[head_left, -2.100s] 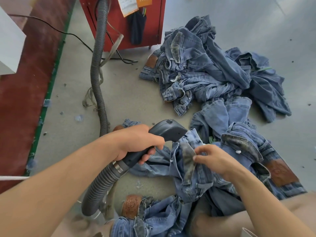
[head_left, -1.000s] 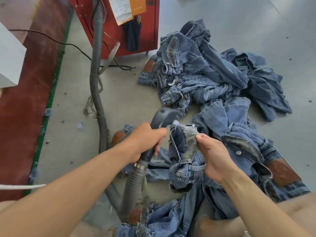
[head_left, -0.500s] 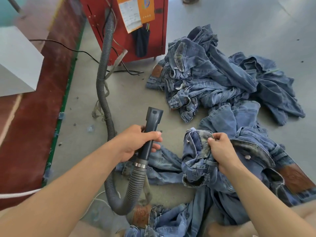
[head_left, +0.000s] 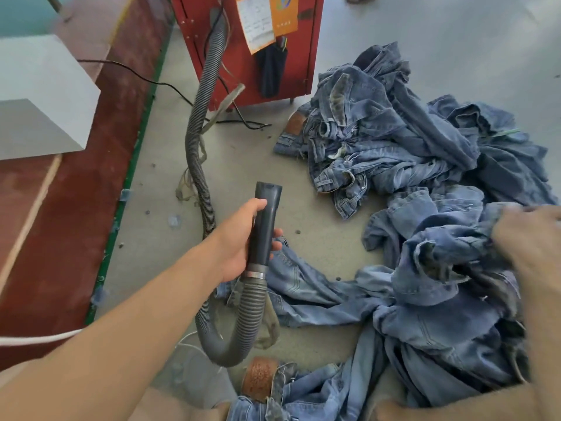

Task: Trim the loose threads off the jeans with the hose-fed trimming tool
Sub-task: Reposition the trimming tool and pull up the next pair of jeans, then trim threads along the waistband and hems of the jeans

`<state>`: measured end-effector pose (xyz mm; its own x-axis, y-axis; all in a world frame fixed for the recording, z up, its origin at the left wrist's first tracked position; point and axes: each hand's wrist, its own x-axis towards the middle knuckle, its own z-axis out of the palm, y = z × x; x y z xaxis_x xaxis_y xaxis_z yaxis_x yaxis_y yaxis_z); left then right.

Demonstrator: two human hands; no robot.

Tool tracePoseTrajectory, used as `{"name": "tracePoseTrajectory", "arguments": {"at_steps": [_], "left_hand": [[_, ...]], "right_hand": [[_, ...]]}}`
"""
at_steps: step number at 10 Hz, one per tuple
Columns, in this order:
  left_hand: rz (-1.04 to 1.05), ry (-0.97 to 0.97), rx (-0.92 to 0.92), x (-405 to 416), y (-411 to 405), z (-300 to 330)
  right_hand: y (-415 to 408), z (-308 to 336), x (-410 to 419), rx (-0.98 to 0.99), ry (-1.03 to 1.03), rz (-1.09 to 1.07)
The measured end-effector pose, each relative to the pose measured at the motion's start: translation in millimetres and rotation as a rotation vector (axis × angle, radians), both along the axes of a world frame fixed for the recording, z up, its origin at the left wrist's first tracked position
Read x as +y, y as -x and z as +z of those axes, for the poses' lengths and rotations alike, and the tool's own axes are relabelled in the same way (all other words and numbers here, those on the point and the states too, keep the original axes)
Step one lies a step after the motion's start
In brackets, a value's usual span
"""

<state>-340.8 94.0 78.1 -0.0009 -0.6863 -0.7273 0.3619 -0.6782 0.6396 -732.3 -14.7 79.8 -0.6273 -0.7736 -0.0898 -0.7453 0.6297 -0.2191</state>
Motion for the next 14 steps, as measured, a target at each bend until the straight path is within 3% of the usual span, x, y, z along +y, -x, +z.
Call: {"name": "tracePoseTrajectory", "arguments": {"at_steps": [1, 2, 3, 4, 5, 6, 7, 8, 9, 10, 11, 12, 13, 14], "left_hand": [[0.019, -0.014, 0.011, 1, 8, -3], [-0.022, -0.023, -0.015, 2, 11, -3], [-0.036, -0.030, -0.024, 0, 9, -4], [-0.037, -0.032, -0.024, -2, 9, -3], [-0.028, -0.050, -0.018, -2, 8, -4], [-0.042, -0.049, -0.021, -3, 5, -8], [-0.025, -0.051, 0.002, -3, 2, -11], [0.004, -0.052, 0.006, -6, -1, -12], [0.021, -0.030, 0.010, -7, -3, -13], [0.046, -0.034, 0.022, -8, -2, -13], [0.095, -0.018, 0.094, -10, 10, -14], [0.033, 0.005, 0.124, -9, 32, -23], [-0.240, 0.027, -0.035, -8, 38, -36], [-0.382, -0.051, -0.611, -24, -2, -62]], "right_hand": [[-29, -14, 10, 0.113, -0.360, 0.285], [-53, -46, 27, 0.001, -0.490, 0.622], [-66, -70, 54, 0.348, -0.203, 0.897], [-79, -92, 96, 0.208, 0.230, 1.644], [-73, -117, 123, 0.340, -0.239, 2.233], [-67, -121, 73, 0.717, -0.401, 1.619], [-52, -103, 5, 0.606, -0.536, 0.850], [-12, -116, -20, 0.485, -0.660, 0.529], [2, -134, -15, 0.477, -0.763, 0.479], [-36, -125, -24, 0.468, -0.748, 0.455], [-99, -109, -13, 0.261, -0.258, 0.710], [-186, -81, 48, -1.105, -0.355, 0.564], [-224, -74, 75, -1.765, -0.431, 0.102], [-216, -74, 79, -1.641, -0.286, 0.009]]}}
